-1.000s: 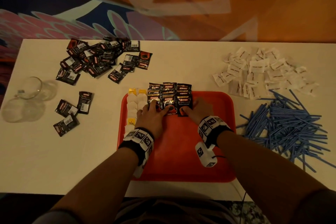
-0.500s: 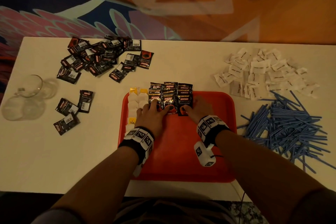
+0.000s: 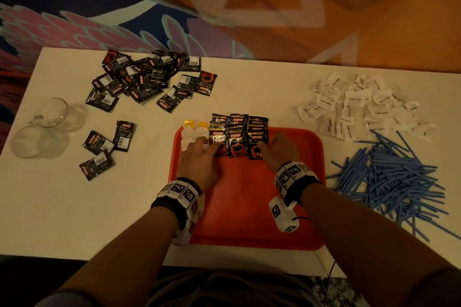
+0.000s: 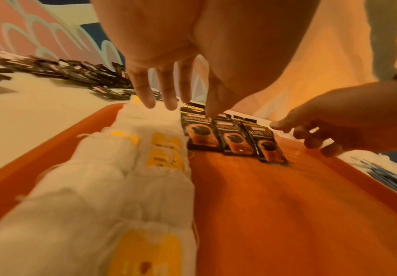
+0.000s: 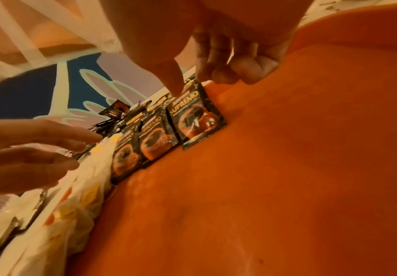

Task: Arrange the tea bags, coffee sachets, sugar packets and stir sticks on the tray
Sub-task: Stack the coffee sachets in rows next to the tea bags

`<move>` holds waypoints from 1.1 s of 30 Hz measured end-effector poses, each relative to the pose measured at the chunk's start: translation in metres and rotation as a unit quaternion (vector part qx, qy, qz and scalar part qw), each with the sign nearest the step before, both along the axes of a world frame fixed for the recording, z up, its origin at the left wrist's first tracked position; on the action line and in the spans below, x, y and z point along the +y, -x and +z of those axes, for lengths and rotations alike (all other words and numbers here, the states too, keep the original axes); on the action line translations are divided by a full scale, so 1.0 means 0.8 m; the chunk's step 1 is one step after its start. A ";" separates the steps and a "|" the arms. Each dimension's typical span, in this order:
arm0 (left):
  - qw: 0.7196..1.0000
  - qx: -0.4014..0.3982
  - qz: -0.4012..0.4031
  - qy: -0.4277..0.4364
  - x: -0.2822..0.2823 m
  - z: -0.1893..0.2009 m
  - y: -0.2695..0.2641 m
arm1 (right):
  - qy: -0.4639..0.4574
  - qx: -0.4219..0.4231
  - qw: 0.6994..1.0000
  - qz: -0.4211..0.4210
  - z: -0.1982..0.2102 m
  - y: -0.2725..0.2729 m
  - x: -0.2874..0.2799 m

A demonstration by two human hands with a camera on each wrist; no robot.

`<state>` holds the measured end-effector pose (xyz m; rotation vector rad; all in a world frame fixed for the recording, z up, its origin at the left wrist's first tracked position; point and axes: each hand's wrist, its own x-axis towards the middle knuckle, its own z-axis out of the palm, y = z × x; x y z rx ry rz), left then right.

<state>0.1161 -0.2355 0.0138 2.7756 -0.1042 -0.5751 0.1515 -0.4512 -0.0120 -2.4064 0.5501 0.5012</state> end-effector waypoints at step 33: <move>0.983 0.141 0.076 -0.090 0.320 -0.041 -0.165 | -0.009 0.086 0.977 0.195 0.031 0.015 0.284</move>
